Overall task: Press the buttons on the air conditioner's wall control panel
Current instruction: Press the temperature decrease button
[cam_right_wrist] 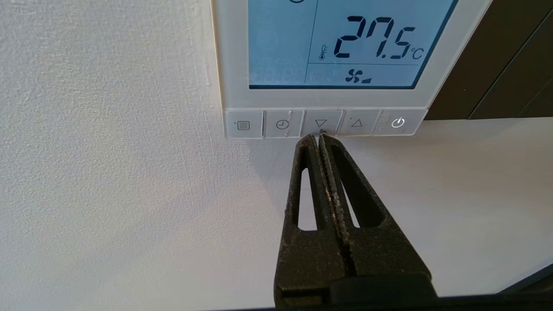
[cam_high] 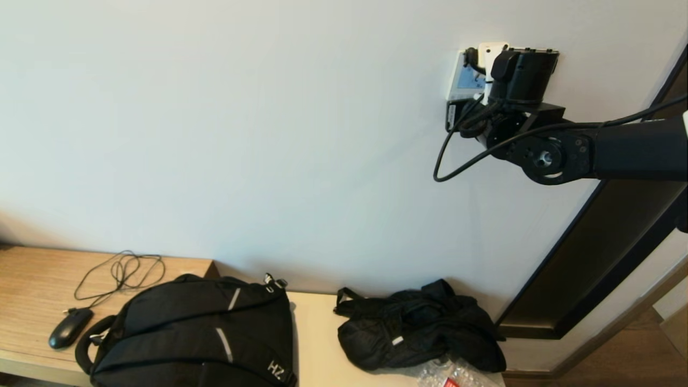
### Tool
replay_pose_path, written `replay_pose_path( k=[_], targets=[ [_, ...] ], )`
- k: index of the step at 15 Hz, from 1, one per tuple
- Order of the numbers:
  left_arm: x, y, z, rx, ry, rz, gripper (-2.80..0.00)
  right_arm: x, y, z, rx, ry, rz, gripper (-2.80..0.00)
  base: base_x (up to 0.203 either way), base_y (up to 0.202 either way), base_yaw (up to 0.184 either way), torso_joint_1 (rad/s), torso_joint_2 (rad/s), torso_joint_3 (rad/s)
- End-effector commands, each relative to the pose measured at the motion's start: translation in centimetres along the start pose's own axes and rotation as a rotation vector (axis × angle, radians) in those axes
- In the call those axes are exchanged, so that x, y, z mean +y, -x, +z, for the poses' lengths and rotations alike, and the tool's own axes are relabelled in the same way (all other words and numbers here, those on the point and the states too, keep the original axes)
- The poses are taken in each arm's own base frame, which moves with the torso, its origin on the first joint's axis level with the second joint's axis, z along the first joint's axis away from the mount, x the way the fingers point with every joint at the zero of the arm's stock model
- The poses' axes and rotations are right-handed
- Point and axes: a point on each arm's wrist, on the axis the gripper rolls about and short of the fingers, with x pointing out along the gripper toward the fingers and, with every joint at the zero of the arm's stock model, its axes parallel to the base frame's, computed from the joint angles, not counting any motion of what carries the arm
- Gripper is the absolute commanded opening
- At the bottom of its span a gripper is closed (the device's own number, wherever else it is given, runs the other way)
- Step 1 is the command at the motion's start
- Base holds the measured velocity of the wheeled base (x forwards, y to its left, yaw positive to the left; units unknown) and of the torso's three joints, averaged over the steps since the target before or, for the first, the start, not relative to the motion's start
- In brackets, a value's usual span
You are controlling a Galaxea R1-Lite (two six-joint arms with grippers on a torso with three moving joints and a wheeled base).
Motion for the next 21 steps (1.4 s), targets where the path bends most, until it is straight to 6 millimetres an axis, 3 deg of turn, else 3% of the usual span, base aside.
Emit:
replay_pose_path(
  k=[1,10,21],
  targets=[
    [0.0,0.0,0.0,-0.001,0.000,0.000,-2.80,0.1,-0.2,-0.2,0.000,0.001,-0.003,-2.80,0.000,0.000,0.000,0.000,0.00,0.000],
    [0.0,0.0,0.0,-0.001,0.000,0.000,-2.80,-0.4,0.9,0.8,-0.009,-0.003,0.002,-2.80,0.000,0.000,0.000,0.000,0.00,0.000],
    [0.0,0.0,0.0,-0.001,0.000,0.000,-2.80,0.3,-0.3,-0.2,-0.003,0.002,0.000,-2.80,0.000,0.000,0.000,0.000,0.00,0.000]
  ],
)
